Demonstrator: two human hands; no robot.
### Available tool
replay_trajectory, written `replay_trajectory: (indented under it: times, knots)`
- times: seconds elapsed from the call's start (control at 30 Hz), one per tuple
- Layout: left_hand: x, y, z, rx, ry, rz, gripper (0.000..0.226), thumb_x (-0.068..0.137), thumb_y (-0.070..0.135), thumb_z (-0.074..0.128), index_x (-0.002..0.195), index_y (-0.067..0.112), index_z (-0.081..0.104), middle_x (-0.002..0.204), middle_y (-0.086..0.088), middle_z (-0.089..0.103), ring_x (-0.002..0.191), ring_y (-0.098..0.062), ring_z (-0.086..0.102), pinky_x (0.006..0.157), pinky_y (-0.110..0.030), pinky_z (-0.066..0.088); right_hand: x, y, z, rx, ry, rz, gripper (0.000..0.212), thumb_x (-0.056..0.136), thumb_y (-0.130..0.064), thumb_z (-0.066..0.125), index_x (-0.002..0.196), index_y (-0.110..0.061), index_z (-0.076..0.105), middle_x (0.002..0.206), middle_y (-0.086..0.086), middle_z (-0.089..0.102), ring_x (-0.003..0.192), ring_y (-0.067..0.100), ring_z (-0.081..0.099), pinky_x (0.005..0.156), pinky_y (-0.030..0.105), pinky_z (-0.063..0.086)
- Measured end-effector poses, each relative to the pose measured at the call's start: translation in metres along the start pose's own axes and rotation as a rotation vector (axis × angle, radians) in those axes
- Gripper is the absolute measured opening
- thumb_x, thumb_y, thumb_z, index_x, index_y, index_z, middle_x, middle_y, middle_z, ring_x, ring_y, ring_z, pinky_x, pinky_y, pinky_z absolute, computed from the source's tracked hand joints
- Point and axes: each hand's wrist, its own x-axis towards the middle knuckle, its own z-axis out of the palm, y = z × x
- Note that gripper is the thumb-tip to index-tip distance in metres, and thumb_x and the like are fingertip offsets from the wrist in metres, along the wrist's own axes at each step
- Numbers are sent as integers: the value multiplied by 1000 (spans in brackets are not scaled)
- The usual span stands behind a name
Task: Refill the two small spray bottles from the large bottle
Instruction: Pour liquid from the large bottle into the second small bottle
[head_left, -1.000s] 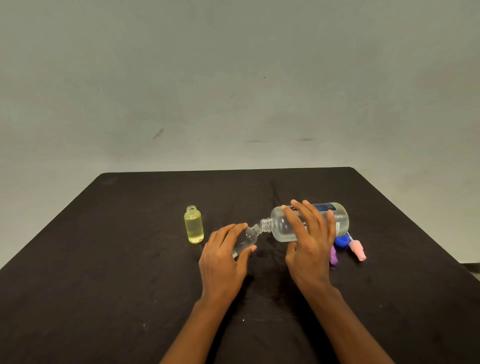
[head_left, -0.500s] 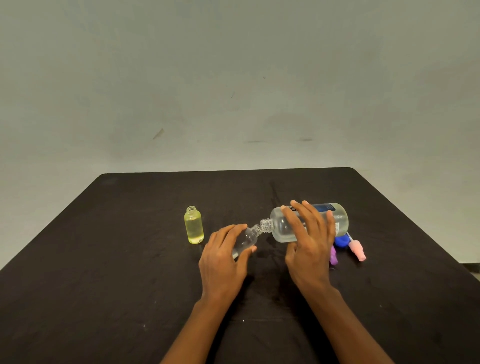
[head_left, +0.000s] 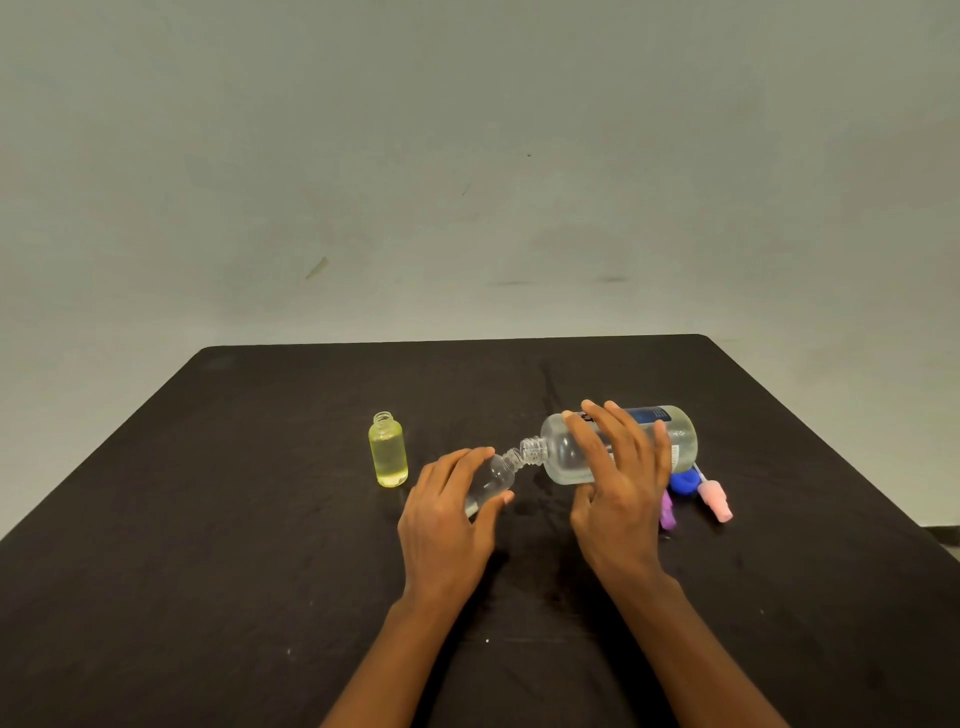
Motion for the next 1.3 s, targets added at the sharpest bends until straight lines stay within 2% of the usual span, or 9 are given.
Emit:
replay_trajectory:
  times: [0.17, 0.4, 0.67, 0.97, 1.17, 1.3]
  knots:
    - [0, 0, 0, 1, 11, 9, 49, 67, 23, 84, 111, 27, 63, 105, 16, 63, 98, 4, 50, 74, -15, 43, 0, 0, 0, 4, 1, 2, 75, 53, 29, 61, 118, -8, 65, 126, 12, 60, 128, 23, 40, 114, 47, 13]
    - [0, 0, 0, 8, 11, 14, 48, 68, 23, 83, 112, 26, 63, 106, 15, 63, 99, 7, 47, 76, -12, 39, 0, 0, 0, 8, 5, -3, 75, 53, 29, 62, 118, -8, 64, 126, 13, 60, 128, 23, 40, 111, 53, 17]
    - [0, 1, -1, -1, 6, -3, 49, 68, 22, 84, 112, 28, 63, 105, 17, 63, 98, 5, 49, 74, -13, 41, 1, 0, 0, 15, -1, -3, 75, 52, 29, 61, 117, -8, 65, 125, 13, 60, 128, 23, 40, 117, 40, 7]
    - [0, 2, -1, 8, 2, -8, 50, 66, 22, 84, 111, 27, 63, 105, 16, 63, 97, 6, 47, 74, -10, 38, 0, 1, 0, 13, -3, -4, 77, 51, 30, 60, 118, -8, 64, 126, 13, 60, 128, 23, 40, 112, 52, 17]
    - [0, 3, -2, 7, 3, 1, 50, 66, 22, 84, 111, 26, 64, 105, 16, 62, 97, 5, 49, 74, -8, 37, 0, 1, 1, 10, 1, -1, 77, 52, 29, 61, 119, -8, 64, 126, 13, 59, 129, 23, 40, 113, 50, 15]
    - [0, 3, -1, 11, -3, -5, 49, 67, 22, 84, 111, 27, 63, 105, 16, 62, 97, 4, 49, 74, -8, 37, 0, 2, 1, 15, -5, -3, 76, 53, 28, 62, 119, -8, 63, 127, 13, 59, 130, 23, 39, 115, 44, 10]
